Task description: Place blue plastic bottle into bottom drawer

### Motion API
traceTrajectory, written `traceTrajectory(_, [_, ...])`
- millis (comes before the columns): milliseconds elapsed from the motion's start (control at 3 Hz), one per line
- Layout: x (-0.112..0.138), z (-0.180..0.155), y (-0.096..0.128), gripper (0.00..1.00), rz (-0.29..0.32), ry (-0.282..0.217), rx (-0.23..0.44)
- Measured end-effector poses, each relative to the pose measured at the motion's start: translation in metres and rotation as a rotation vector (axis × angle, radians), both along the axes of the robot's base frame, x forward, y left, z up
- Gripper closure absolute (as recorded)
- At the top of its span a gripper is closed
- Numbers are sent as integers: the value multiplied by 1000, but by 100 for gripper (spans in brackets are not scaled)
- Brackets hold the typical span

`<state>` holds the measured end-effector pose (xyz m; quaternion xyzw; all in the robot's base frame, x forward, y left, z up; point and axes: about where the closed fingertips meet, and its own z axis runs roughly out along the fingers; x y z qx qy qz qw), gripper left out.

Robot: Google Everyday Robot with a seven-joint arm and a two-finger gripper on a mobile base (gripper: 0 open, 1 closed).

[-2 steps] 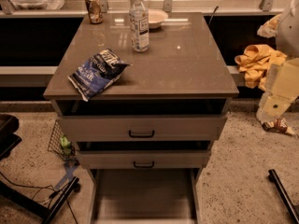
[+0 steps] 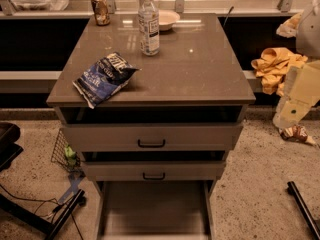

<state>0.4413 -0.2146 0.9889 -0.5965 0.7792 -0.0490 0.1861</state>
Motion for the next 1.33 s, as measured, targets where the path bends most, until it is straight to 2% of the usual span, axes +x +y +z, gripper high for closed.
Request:
traceTrajectory(333, [29, 2, -2, 0, -48, -73, 125])
traceTrajectory(667, [84, 2, 6, 0, -62, -178, 347])
traceTrajectory(1000, [147, 4, 18, 0, -52, -296, 614])
traceTrajectory(1333, [221, 23, 44, 0, -71, -446, 962])
